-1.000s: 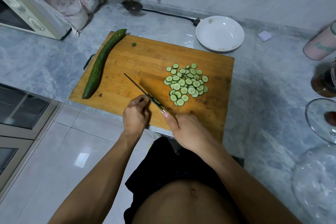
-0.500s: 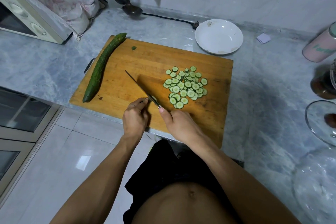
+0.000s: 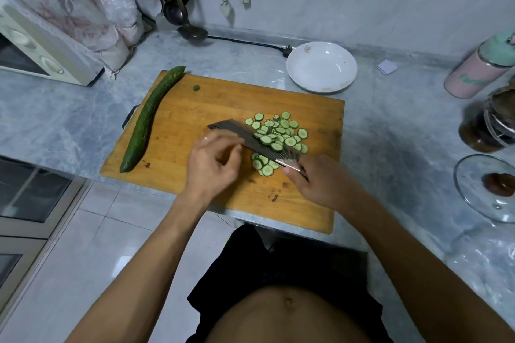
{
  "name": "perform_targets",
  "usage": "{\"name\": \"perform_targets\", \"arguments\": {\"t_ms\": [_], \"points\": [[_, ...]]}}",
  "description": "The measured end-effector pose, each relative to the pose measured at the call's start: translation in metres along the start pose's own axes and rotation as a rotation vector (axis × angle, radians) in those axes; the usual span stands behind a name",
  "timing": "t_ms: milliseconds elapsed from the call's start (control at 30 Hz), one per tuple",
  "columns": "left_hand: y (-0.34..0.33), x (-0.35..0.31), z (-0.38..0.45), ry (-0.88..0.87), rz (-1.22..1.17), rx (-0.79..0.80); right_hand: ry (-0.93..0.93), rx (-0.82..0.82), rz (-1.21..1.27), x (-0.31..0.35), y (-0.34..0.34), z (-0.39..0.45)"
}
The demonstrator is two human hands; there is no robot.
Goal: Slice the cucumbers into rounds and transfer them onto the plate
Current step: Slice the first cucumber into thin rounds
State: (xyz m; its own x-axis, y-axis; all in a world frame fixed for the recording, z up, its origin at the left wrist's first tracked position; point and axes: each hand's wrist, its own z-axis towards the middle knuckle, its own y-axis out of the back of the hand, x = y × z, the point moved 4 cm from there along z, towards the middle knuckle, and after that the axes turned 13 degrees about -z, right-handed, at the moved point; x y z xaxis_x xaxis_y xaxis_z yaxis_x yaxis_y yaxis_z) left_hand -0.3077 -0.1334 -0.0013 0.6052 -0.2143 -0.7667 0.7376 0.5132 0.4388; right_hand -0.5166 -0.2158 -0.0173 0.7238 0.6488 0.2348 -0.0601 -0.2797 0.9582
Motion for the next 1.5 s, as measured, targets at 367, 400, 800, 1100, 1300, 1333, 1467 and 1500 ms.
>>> {"name": "perform_targets", "arguments": {"t_ms": [367,400,800,1100,1300,1333,1467,1500], "points": [[-0.075,0.008,0.039,0.341,0.191,0.937,0.118,-0.009,-0.254,0.005,0.011,-0.012],[-0.077,0.01,0.041,0.36,0.18,0.94,0.115,-0.007,-0.246,0.005,0.011,-0.013],[-0.08,0.015,0.052,0.398,0.194,0.888,0.11,-0.041,-0.198,-0.009,0.01,-0.021],[-0.029,-0.006,0.064,0.278,-0.073,0.201,-0.06,0.021,0.187,-0.026,-0.003,-0.032],[0.01,0.037,0.01,0.426,-0.037,0.001,-0.214,-0.014,0.497,-0.016,-0.008,-0.025],[0.013,0.051,-0.002,0.478,0.034,0.048,-0.215,-0.021,0.516,-0.012,-0.008,-0.022],[0.019,0.085,-0.028,0.529,0.22,0.245,-0.211,-0.006,0.592,0.004,-0.008,-0.007],[0.02,0.089,-0.029,0.537,0.242,0.271,-0.206,-0.001,0.601,0.009,-0.008,-0.002]]}}
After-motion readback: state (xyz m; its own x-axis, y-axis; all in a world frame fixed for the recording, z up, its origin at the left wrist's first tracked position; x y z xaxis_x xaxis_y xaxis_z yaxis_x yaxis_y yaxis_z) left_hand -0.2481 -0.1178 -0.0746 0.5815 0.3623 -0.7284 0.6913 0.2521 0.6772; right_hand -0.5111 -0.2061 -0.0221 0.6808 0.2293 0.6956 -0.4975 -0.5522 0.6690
